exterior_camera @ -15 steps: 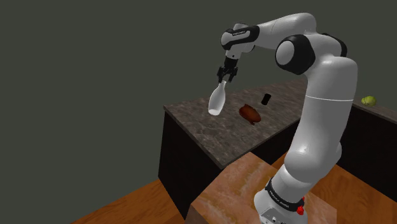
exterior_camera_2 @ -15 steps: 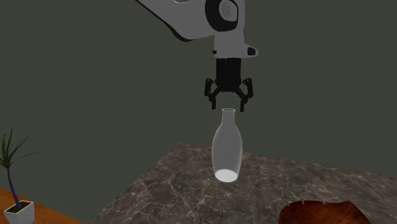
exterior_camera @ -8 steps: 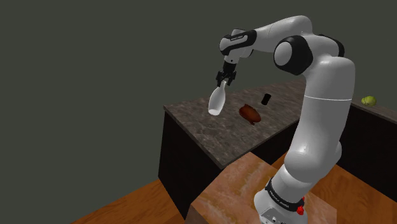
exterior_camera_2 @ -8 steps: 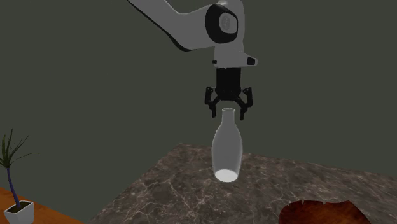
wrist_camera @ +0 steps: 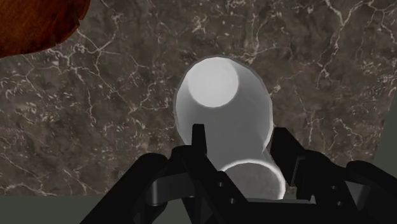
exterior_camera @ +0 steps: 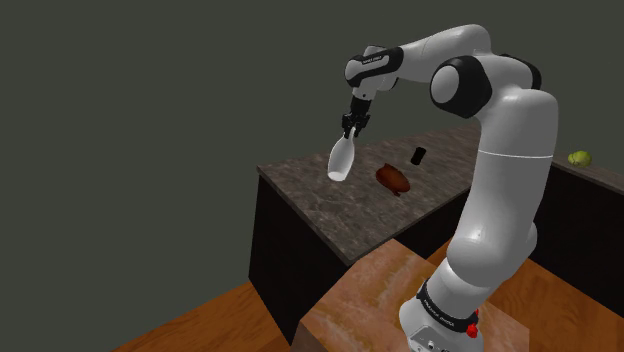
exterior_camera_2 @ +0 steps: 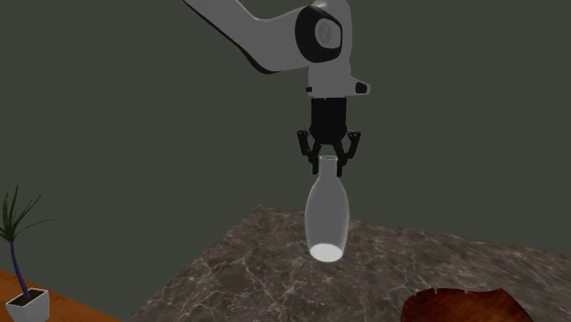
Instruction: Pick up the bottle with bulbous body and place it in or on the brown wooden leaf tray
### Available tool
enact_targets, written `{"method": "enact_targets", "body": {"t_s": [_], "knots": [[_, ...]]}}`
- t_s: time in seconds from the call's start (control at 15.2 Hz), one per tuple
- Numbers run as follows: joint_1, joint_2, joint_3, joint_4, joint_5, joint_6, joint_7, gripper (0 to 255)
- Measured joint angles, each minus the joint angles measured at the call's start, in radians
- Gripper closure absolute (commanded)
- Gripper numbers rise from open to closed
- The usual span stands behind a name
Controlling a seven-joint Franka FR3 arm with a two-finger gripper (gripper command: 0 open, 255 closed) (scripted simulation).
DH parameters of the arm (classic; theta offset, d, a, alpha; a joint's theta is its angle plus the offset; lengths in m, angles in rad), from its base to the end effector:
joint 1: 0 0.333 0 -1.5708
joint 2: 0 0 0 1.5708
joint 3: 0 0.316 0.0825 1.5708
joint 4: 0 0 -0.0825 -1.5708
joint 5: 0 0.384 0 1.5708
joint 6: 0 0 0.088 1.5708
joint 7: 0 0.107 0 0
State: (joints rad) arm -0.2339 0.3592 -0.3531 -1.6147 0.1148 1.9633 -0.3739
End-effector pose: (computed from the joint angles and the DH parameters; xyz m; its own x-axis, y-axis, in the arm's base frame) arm 0.5666 -0.3372 0.4294 0.9725 -0.2327 0.0063 -0.2328 -0.9723 0.0189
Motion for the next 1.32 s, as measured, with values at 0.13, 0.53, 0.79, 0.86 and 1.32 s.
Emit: {"method": "enact_targets", "body": {"t_s": [0.13,0.53,0.79,0.86,1.32], "knots": [[0.000,0.000,0.000,0.000,0.000,0.000,0.000,255],[0.000,-0.001,0.000,0.003,-0.001,-0.005,0.001,255],[0.000,-0.010,-0.002,0.040,-0.005,-0.050,0.004,255],[0.000,-0.015,-0.003,0.047,-0.007,-0.062,0.004,255],[-0.005,-0.021,-0.006,0.130,-0.011,-0.151,0.006,255]]}}
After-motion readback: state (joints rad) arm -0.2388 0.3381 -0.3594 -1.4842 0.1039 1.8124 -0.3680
